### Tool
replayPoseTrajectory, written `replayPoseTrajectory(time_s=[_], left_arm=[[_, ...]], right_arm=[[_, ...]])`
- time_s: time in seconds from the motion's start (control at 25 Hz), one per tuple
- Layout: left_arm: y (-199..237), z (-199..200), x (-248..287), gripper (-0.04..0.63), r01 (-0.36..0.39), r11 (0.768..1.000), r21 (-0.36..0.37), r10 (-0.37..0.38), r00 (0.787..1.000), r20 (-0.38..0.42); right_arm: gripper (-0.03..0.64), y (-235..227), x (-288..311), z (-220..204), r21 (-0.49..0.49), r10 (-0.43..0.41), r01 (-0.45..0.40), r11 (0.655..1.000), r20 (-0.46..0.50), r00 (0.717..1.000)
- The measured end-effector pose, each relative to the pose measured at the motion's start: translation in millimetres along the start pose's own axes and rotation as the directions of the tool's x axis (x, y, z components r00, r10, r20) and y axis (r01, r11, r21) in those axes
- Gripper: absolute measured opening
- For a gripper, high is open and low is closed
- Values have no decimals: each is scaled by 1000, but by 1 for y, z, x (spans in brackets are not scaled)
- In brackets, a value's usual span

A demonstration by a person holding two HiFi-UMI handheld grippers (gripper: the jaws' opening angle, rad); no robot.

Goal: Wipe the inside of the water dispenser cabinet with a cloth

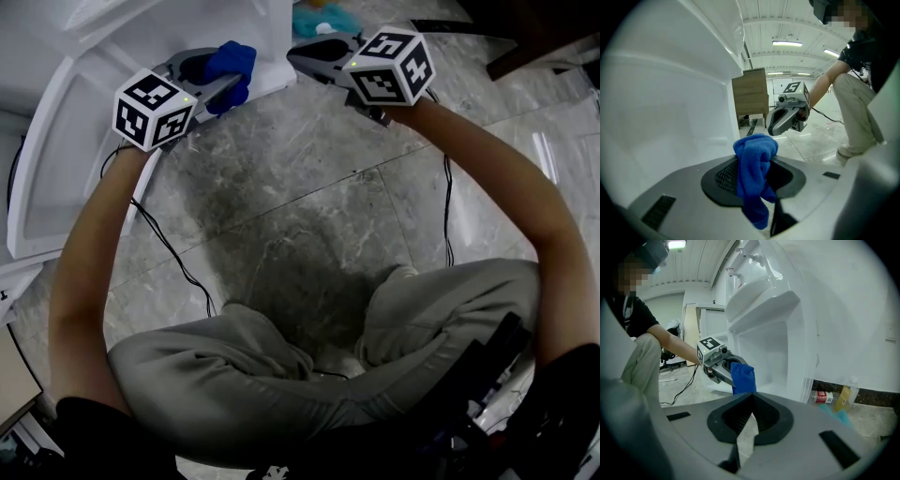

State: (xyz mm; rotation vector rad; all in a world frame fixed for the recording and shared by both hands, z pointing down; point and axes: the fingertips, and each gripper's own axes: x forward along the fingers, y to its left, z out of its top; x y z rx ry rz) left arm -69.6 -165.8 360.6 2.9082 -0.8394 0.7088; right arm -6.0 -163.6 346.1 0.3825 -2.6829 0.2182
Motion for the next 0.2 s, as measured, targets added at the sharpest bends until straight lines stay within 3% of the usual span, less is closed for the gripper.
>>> replayPoseTrajectory(time_s=[0.2], left_arm=[[-7,-7,6,137,18,1000,-1,-18,1000,-1]], right_arm=[[-2,2,-1,-9,-2,7,-7,1000,-20,1000]])
